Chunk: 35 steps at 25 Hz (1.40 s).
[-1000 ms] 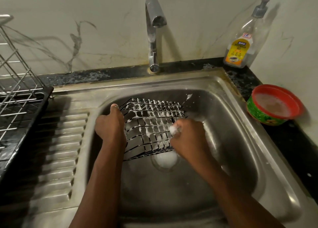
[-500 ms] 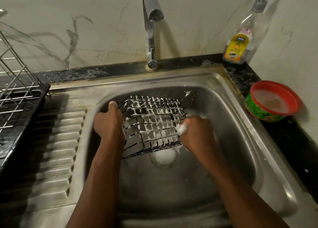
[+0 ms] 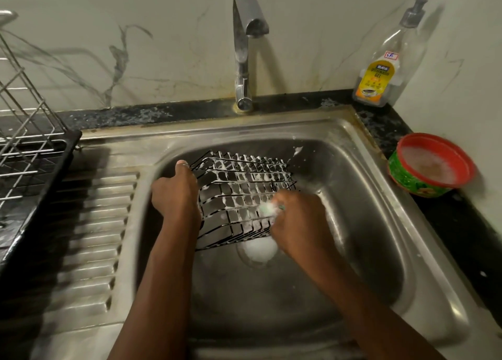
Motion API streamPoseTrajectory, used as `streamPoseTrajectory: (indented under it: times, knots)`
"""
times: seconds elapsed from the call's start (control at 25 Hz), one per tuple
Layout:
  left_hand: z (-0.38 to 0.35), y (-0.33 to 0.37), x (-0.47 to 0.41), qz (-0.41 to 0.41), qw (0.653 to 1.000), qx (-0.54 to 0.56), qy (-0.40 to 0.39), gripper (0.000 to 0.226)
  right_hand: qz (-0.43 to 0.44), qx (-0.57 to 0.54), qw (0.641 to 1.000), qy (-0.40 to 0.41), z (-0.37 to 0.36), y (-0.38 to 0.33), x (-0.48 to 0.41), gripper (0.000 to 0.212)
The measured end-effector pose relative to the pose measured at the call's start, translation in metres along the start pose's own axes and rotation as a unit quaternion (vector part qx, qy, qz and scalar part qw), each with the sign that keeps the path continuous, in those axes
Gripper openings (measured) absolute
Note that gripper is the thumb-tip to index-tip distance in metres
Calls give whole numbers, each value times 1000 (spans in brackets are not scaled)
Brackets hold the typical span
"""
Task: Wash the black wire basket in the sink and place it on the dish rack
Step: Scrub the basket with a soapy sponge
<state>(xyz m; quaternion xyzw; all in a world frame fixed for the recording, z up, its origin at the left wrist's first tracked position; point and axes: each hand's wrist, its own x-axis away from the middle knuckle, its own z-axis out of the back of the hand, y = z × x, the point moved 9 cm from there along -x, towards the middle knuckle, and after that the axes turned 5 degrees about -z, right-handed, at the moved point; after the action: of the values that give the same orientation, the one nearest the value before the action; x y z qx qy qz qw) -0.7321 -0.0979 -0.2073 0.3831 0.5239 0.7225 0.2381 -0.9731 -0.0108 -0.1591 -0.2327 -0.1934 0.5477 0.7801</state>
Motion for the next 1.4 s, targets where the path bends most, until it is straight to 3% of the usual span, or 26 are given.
streamPoseTrajectory:
  times: [0.12,0.36,0.44,0.52,0.64,0.76,0.88,0.96,1.16,1.28,1.4]
  knots:
    - [0,2,0,-16,1000,-1,0,34,-110,80,991,-8,-5,61,-25,27]
    - [-5,-1,3,5,999,31,-19,29,-162,72,984,32,-7,85,-45,24]
    - [-7,-4,2,6,999,28,-20,31,-117,54,990,55,-5,67,-45,27]
    - [-6,-1,3,-3,1000,25,-16,31,-2,-3,996,91,-4,25,-35,29]
    - [-10,0,7,-2,999,36,-20,37,139,-118,974,138,2,-35,-7,24]
    - [-21,-9,8,72,989,101,-80,35,216,-165,949,159,9,-64,-7,27]
    - [-35,-11,15,112,969,114,-187,18,200,-166,944,203,25,-59,-24,28]
    - [-41,-5,24,94,966,115,-212,28,218,-177,935,215,37,-57,-31,25]
    - [-37,16,35,12,975,106,-194,25,347,-126,918,145,44,-90,-35,25]
    - [-35,21,29,-67,979,70,-178,36,320,-127,927,149,62,-95,-60,24]
    - [-34,31,33,-139,977,69,-149,51,300,-96,945,86,54,-117,-79,23]
